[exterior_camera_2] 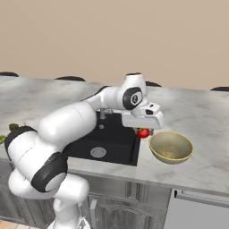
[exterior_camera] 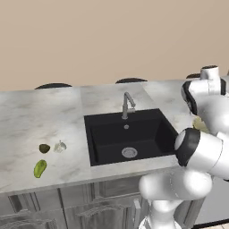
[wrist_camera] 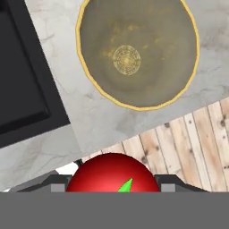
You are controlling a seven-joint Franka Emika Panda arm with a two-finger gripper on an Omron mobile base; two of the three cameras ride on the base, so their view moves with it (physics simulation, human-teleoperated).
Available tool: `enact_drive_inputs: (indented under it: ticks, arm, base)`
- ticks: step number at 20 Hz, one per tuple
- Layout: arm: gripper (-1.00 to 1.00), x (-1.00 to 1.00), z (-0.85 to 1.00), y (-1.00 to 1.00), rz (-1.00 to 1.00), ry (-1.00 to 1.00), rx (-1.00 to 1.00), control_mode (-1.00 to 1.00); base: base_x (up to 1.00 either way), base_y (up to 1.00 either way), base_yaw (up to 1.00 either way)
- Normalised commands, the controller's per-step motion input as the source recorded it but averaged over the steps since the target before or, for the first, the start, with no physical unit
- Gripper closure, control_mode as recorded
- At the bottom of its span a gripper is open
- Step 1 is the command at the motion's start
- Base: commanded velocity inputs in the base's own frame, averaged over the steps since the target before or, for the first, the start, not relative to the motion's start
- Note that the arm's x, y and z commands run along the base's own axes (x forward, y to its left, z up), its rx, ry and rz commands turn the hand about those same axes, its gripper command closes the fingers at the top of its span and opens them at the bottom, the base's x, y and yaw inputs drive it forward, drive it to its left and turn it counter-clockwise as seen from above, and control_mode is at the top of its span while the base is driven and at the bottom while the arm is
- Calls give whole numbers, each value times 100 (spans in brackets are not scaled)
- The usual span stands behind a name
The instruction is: There is a mixed pile of frozen fruits and vegetables on the counter. Locate all the frozen vegetables and place the items in a bowl on the counter. Take all the frozen fruits and defrost them in a running sink.
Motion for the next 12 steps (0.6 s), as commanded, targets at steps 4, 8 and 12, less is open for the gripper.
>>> enact_drive_inputs:
  ticks: [4,8,12]
  arm:
    - [100,15,-21,-95,-1,-5,10,-100]
    - [100,40,-34,-65,6,-3,32,-100]
    - [100,39,-22,-54,10,0,31,-100]
  base:
    - [0,0,0]
    - [0,0,0]
    - [0,0,0]
